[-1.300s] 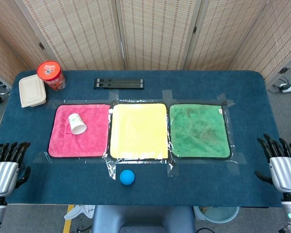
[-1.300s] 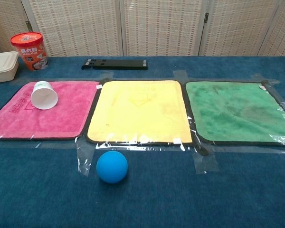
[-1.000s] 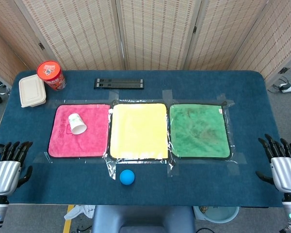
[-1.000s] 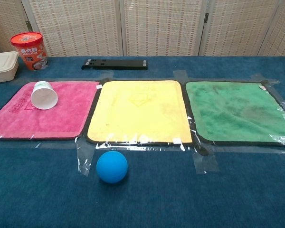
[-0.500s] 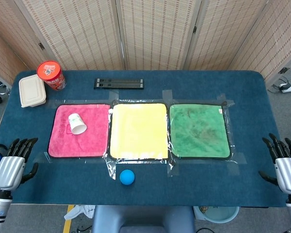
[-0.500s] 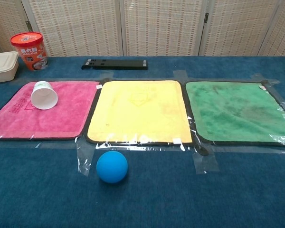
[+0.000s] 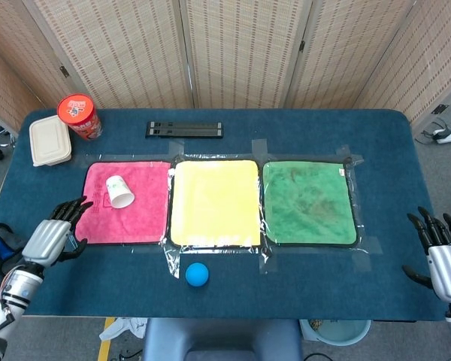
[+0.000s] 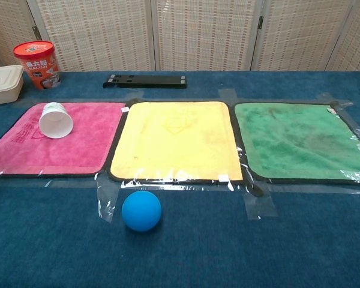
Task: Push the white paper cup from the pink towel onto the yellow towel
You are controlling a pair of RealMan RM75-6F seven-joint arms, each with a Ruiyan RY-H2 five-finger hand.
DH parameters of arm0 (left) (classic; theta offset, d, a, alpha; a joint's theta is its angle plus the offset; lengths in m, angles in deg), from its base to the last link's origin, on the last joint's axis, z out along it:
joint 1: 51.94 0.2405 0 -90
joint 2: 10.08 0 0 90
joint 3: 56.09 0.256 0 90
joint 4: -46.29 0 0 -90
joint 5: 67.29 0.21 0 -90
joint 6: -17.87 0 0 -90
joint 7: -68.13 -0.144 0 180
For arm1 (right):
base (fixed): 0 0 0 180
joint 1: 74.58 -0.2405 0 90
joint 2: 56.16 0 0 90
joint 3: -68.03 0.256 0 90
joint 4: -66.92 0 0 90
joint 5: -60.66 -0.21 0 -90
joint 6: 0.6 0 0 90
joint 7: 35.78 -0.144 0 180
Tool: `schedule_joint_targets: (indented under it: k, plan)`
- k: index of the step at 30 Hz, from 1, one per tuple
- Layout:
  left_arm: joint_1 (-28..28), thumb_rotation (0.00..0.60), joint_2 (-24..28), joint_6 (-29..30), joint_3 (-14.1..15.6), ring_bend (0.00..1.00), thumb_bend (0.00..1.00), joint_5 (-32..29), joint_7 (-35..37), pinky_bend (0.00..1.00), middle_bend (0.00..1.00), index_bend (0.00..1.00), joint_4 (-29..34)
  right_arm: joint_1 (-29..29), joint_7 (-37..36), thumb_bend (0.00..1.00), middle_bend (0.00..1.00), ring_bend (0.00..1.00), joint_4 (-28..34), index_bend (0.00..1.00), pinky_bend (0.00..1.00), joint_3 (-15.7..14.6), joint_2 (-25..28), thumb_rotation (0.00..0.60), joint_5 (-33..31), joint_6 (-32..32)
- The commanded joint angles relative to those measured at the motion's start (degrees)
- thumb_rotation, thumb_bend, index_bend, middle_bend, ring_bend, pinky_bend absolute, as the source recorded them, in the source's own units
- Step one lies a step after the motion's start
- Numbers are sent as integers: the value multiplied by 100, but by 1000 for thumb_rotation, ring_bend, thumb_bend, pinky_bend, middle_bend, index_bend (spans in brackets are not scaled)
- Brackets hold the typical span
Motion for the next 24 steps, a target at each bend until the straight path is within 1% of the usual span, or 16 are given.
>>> schedule_joint_targets:
  k: [1,5,12,15,18,21,24]
  plan:
    - [-521,600,-178,-643,-205,1,495,-434,111,82,0,0,-375,-1,12,143,64,135,18,92,37,0,20,600,20,-10]
    - [-835,600,-421,-1087,-284,0,495,-762,10,82,0,0,-758,0,24,142,63,135,42,92,37,7,56,600,24,-16]
    - [-1347,600,-821,-1918,-411,0,495,-1545,-138,83,0,0,-1410,9,-1,141,63,134,52,92,37,19,95,600,-7,-9]
    - [-1530,600,-943,-2230,-463,0,495,-1845,-114,105,0,0,-1629,13,-19,143,63,134,48,92,37,12,102,600,4,-9]
    - [-1679,600,-1101,-2345,-466,0,495,-1971,-194,130,0,0,-1913,17,-39,143,63,134,35,92,37,10,102,600,1,-7]
    - [-1800,600,-1370,-2172,-348,6,496,-1855,-600,133,0,0,-2435,20,-48,143,63,136,28,92,37,10,107,600,-5,-2]
    - [-1898,600,-1621,-2131,-284,8,495,-1798,-793,134,0,0,-2913,23,-51,142,64,136,34,92,37,15,121,600,5,-18]
